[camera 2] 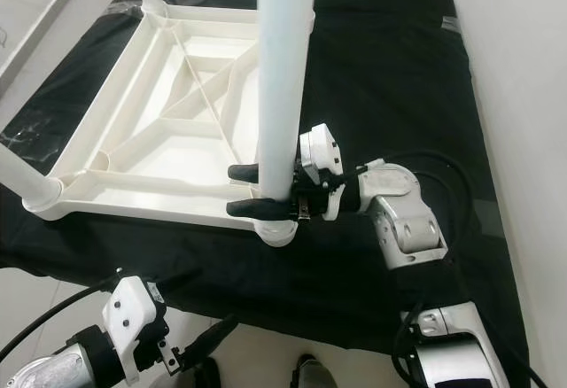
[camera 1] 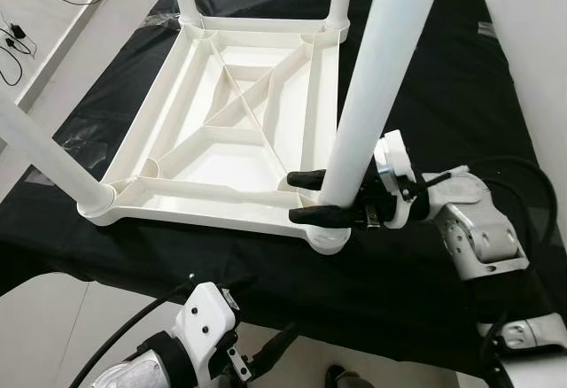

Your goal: Building children table

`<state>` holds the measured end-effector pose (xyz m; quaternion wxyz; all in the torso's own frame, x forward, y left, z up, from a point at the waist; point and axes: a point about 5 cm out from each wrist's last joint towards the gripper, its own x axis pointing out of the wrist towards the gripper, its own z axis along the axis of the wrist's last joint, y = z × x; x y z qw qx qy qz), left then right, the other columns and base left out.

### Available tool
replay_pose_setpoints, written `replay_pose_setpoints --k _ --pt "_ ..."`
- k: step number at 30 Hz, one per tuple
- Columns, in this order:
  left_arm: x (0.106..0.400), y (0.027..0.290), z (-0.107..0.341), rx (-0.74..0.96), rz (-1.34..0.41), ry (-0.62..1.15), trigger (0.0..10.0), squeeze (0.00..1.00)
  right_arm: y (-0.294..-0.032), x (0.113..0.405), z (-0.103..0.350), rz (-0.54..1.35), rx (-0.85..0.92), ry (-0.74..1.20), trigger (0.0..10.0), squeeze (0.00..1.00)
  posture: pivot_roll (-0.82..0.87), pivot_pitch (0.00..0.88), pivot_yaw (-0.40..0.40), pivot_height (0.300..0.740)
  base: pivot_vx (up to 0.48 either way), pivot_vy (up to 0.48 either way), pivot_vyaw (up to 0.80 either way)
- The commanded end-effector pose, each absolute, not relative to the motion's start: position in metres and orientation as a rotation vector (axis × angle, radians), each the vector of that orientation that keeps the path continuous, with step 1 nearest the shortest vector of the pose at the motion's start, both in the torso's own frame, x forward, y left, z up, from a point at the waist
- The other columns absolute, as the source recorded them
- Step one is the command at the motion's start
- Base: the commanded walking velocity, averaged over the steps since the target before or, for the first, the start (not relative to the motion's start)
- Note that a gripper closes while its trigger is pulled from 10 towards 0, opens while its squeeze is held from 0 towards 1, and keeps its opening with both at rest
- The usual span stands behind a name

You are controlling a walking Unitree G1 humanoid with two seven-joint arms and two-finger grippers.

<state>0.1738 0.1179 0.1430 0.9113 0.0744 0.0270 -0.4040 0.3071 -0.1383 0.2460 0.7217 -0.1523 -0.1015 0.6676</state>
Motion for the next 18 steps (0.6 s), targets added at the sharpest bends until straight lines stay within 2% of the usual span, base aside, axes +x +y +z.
replay_pose_setpoints --k 1,9,15,18 --pt "0.171 0.119 0.14 0.159 -0.838 0.081 10.0 0.0 -0.142 0.307 0.224 1.436 -0.364 -0.128 10.0 0.0 0.0 0.3 0.036 0.74 0.0 0.0 0.0" --pt "0.168 0.119 0.141 0.16 -0.841 0.082 10.0 0.0 -0.155 0.316 0.224 1.392 -0.318 -0.11 10.0 0.0 0.01 0.309 0.038 0.74 0.0 0.0 0.0" --pt "0.167 0.119 0.142 0.159 -0.84 0.083 10.0 0.0 -0.155 0.318 0.223 1.404 -0.327 -0.095 10.0 0.0 0.01 0.316 0.033 0.74 0.0 0.0 0.0" --pt "0.166 0.118 0.143 0.157 -0.84 0.083 10.0 0.0 -0.145 0.314 0.215 1.484 -0.328 -0.061 10.0 0.0 0.01 0.322 0.03 0.74 0.0 0.0 0.0"
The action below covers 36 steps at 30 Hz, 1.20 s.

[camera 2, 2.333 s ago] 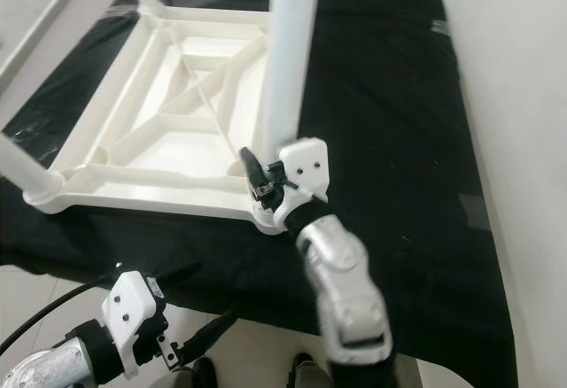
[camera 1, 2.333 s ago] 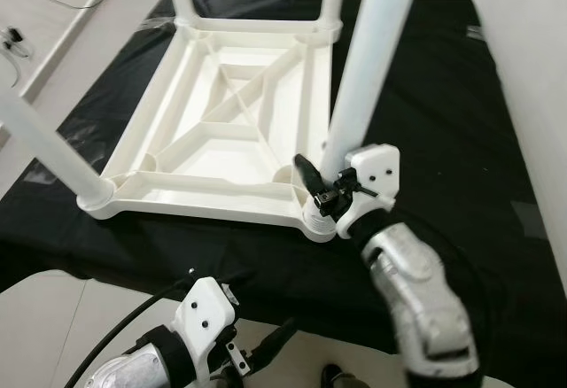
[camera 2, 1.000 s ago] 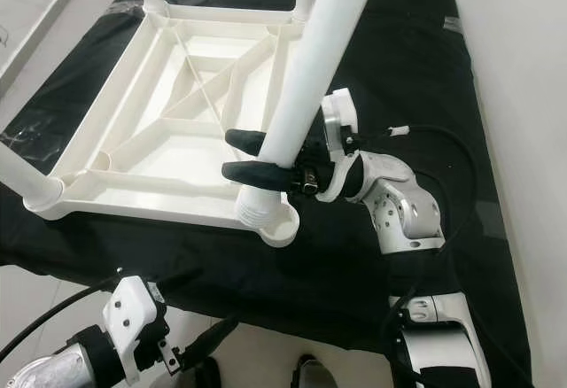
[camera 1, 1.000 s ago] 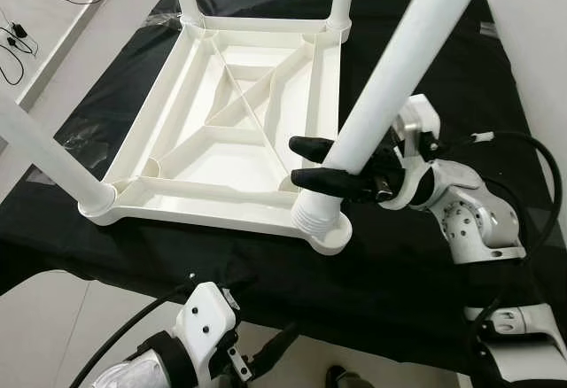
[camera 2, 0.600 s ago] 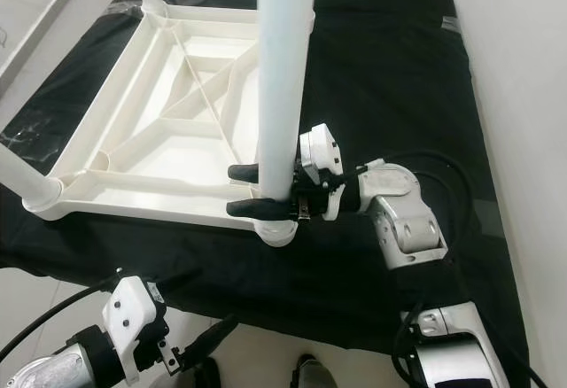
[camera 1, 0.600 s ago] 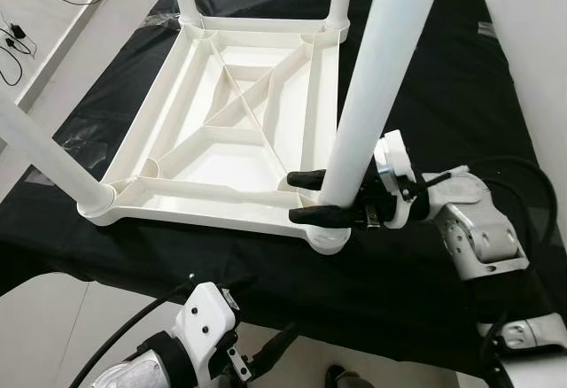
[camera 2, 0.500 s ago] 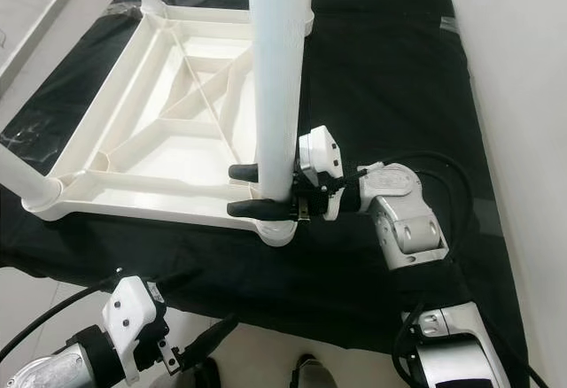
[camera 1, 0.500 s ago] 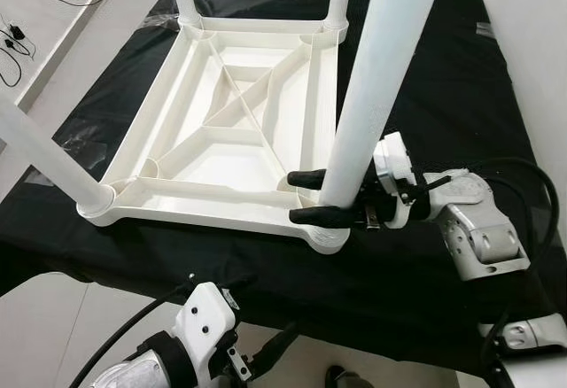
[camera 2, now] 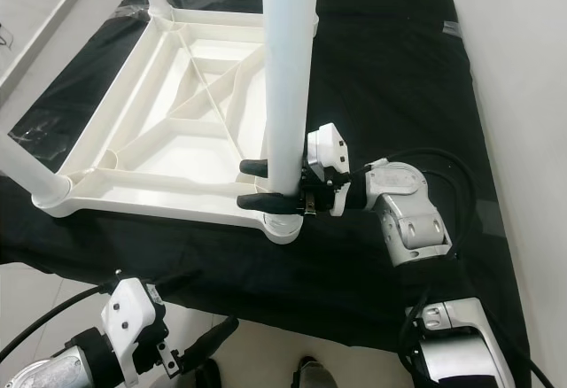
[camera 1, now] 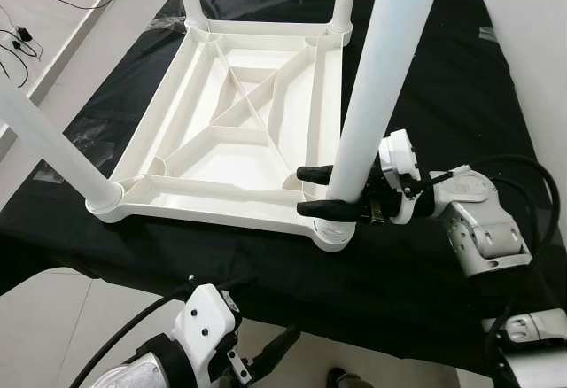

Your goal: Building children table

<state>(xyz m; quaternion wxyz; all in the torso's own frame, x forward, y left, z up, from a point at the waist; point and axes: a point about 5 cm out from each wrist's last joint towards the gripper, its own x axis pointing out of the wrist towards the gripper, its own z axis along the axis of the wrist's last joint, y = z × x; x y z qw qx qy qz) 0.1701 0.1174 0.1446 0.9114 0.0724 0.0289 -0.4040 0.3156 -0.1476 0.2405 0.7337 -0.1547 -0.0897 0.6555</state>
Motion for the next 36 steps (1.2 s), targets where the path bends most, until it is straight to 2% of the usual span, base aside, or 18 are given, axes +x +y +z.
replay_pose_setpoints --k 1,10,13,17,23,30,36 --pt "0.166 0.118 0.143 0.157 -0.84 0.083 10.0 0.0 -0.145 0.314 0.215 1.484 -0.328 -0.061 10.0 0.0 0.01 0.322 0.03 0.74 0.0 0.0 0.0" --pt "0.165 0.118 0.143 0.152 -0.838 0.082 10.0 0.0 -0.142 0.314 0.205 1.565 -0.31 0.015 10.0 0.0 0.01 0.329 0.028 0.74 0.0 0.0 0.0" --pt "0.163 0.118 0.144 0.149 -0.838 0.084 10.0 0.0 -0.135 0.329 0.202 1.451 -0.356 0.038 10.0 0.0 0.01 0.332 0.025 0.74 0.0 0.0 0.0" --pt "0.163 0.117 0.144 0.148 -0.836 0.085 10.0 0.0 -0.133 0.333 0.203 1.39 -0.36 0.034 10.0 0.0 0.01 0.335 0.023 0.74 0.0 0.0 0.0" --pt "0.164 0.117 0.144 0.142 -0.837 0.086 10.0 0.0 -0.145 0.313 0.196 1.475 -0.305 0.045 10.0 0.0 0.0 0.334 0.03 0.74 0.0 0.0 0.0" --pt "0.165 0.118 0.143 0.141 -0.844 0.09 10.0 0.0 -0.149 0.324 0.19 1.296 -0.363 0.091 10.0 0.0 0.0 0.326 0.029 0.74 0.0 0.0 0.0" --pt "0.165 0.118 0.142 0.141 -0.842 0.09 10.0 0.0 -0.146 0.32 0.188 1.174 -0.349 0.118 10.0 0.0 -0.01 0.32 0.031 0.74 0.0 0.0 0.0"
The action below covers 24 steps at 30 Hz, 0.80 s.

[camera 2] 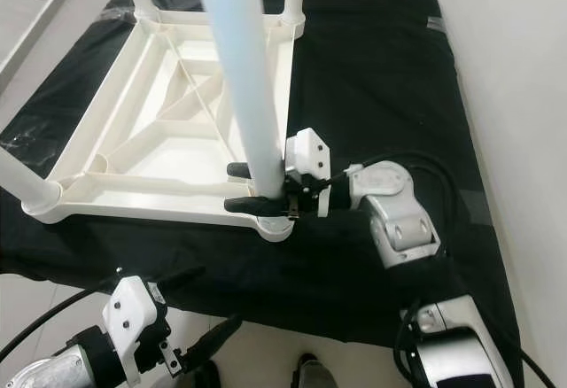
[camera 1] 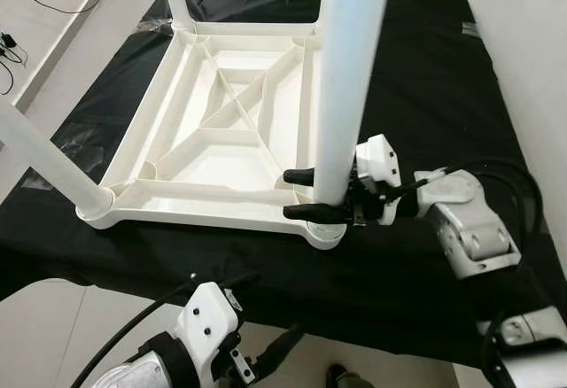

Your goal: Building children table

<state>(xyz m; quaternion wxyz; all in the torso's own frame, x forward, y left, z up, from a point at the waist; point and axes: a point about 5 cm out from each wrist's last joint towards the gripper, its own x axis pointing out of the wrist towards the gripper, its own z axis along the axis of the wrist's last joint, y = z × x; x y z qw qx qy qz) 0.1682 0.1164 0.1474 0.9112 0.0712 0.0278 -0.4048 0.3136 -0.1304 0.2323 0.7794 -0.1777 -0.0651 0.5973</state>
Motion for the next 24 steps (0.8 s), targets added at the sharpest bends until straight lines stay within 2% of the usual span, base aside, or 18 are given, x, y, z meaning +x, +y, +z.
replay_pose_setpoints --k 1,5,7,9,11,12,14,15,17,19,24 --pt "0.165 0.118 0.142 0.141 -0.842 0.09 10.0 0.0 -0.147 0.319 0.188 1.136 -0.348 0.128 10.0 0.0 -0.02 0.318 0.032 0.74 0.0 0.0 0.0" --pt "0.165 0.117 0.142 0.14 -0.847 0.092 10.0 0.0 -0.151 0.322 0.189 1.058 -0.346 0.144 10.0 0.0 -0.02 0.314 0.03 0.74 0.0 0.0 0.0" --pt "0.165 0.117 0.141 0.14 -0.851 0.092 10.0 0.0 -0.16 0.328 0.189 0.891 -0.32 0.157 10.0 0.0 -0.02 0.308 0.021 0.74 0.0 0.0 0.0" --pt "0.165 0.117 0.141 0.14 -0.851 0.092 10.0 0.0 -0.16 0.328 0.189 0.891 -0.32 0.157 10.0 0.0 -0.02 0.308 0.021 0.74 0.0 0.0 0.0" --pt "0.165 0.117 0.141 0.141 -0.849 0.092 10.0 0.0 -0.163 0.321 0.184 0.656 -0.231 0.144 10.0 0.0 -0.03 0.306 0.008 0.74 0.0 0.0 0.0" --pt "0.165 0.117 0.141 0.141 -0.849 0.092 10.0 0.0 -0.163 0.321 0.184 0.656 -0.231 0.144 10.0 0.0 -0.03 0.306 0.008 0.74 0.0 0.0 0.0" --pt "0.165 0.117 0.141 0.141 -0.847 0.092 10.0 0.0 -0.153 0.295 0.168 0.46 -0.141 0.156 10.0 0.0 -0.03 0.306 0.011 0.74 0.0 0.0 0.0" --pt "0.165 0.117 0.141 0.141 -0.847 0.092 10.0 0.0 -0.153 0.295 0.168 0.46 -0.141 0.156 10.0 0.0 -0.03 0.306 0.011 0.74 0.0 0.0 0.0" --pt "0.166 0.118 0.141 0.14 -0.847 0.091 10.0 0.0 -0.138 0.274 0.156 0.387 -0.069 0.161 10.0 0.0 -0.04 0.309 0.022 0.74 0.0 0.0 0.0" --pt "0.167 0.118 0.141 0.141 -0.848 0.091 10.0 0.0 -0.133 0.271 0.154 0.366 -0.045 0.156 10.0 0.0 -0.03 0.307 0.024 0.74 0.0 0.0 0.0" --pt "0.169 0.118 0.14 0.151 -0.85 0.091 10.0 0.0 -0.122 0.277 0.165 0.357 -0.039 0.076 10.0 0.0 -0.04 0.297 0.028 0.74 0.0 0.0 0.0"
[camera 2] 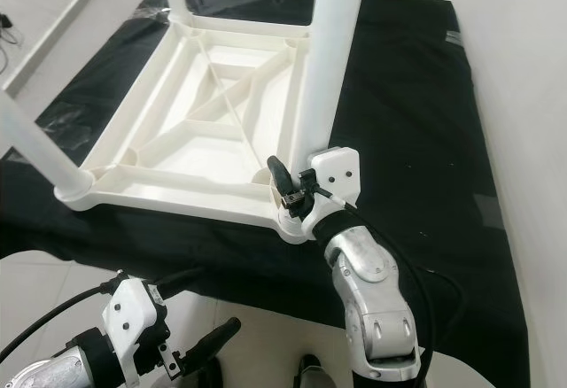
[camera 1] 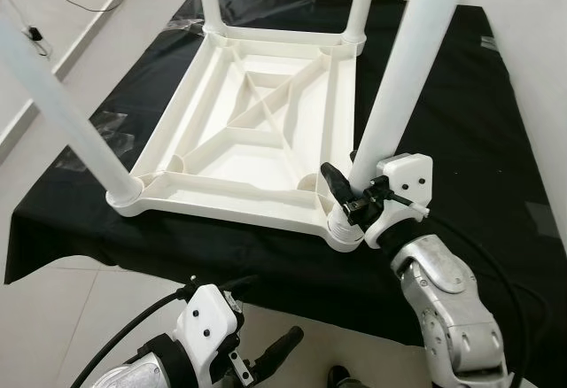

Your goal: Building children table

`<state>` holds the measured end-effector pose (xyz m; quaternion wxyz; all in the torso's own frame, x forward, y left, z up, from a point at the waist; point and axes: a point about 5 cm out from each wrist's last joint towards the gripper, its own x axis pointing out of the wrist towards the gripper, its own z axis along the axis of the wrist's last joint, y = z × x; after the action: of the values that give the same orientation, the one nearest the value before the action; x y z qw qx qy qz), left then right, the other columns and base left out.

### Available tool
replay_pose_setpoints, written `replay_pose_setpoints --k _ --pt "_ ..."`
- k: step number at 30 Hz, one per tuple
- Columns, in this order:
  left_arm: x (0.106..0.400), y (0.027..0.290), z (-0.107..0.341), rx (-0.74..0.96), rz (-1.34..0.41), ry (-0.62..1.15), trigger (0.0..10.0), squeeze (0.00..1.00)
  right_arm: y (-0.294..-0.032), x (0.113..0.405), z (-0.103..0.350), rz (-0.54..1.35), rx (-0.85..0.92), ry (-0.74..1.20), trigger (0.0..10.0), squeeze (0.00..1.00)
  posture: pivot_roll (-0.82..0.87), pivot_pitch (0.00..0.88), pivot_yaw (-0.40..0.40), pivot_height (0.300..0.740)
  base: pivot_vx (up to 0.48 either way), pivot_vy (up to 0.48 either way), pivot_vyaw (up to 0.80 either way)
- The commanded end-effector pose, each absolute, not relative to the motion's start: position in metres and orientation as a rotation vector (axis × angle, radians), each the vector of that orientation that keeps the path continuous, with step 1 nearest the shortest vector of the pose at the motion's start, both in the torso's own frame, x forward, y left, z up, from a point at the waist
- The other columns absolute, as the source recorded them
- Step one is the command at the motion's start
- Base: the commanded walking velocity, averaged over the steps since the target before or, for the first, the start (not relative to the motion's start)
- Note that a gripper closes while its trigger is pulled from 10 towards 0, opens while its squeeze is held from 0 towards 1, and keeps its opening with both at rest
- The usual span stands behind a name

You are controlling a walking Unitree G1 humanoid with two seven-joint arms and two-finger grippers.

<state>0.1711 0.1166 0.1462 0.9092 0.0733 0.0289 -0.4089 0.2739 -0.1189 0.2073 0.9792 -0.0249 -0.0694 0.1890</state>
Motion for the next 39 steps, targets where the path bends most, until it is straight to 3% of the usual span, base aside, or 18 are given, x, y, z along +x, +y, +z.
replay_pose_setpoints --k 1,7,16,20,26,30,33,36,39 --pt "0.17 0.118 0.14 0.155 -0.851 0.09 10.0 0.0 -0.121 0.281 0.17 0.35 -0.039 0.051 10.0 0.0 -0.03 0.294 0.027 0.74 0.0 0.0 0.0" --pt "0.175 0.121 0.141 0.179 -0.811 0.071 10.0 0.0 -0.125 0.29 0.183 0.319 -0.007 -0.006 10.0 0.0 -0.02 0.28 0.022 0.74 0.0 0.0 0.0" --pt "0.203 0.142 0.164 0.208 -0.645 -0.03 10.0 0.0 -0.113 0.291 0.196 0.467 0.035 -0.114 10.0 0.0 -0.02 0.258 0.021 0.74 0.0 0.0 0.0" --pt "0.232 0.156 0.21 0.219 -0.588 -0.199 10.0 0.0 -0.109 0.296 0.201 0.549 -0.023 -0.154 10.0 0.0 -0.02 0.231 0.023 0.74 0.0 0.0 0.0" --pt "0.247 0.158 0.253 0.185 -0.597 -0.336 10.0 0.0 -0.108 0.298 0.201 0.586 -0.071 -0.168 10.0 0.0 -0.02 0.221 0.028 0.74 0.0 0.0 0.0" --pt "0.261 0.143 0.297 0.045 -0.725 -0.463 10.0 0.0 -0.101 0.294 0.197 0.678 -0.19 -0.194 10.0 0.0 -0.02 0.206 0.031 0.74 0.0 0.0 0.0" --pt "0.271 0.119 0.327 -0.181 -0.97 -0.475 10.0 0.0 -0.093 0.296 0.197 0.721 -0.199 -0.218 10.0 0.0 -0.02 0.187 0.035 0.74 0.0 0.0 0.0" --pt "0.271 0.113 0.334 -0.219 -1.056 -0.465 10.0 0.0 -0.091 0.297 0.196 0.728 -0.202 -0.222 10.0 0.0 -0.02 0.183 0.04 0.74 0.0 0.0 0.0" --pt "0.267 0.099 0.341 -0.174 -1.288 -0.415 10.0 0.0 -0.086 0.301 0.194 0.729 -0.23 -0.209 10.0 0.0 -0.02 0.175 0.043 0.74 0.0 0.0 0.0"
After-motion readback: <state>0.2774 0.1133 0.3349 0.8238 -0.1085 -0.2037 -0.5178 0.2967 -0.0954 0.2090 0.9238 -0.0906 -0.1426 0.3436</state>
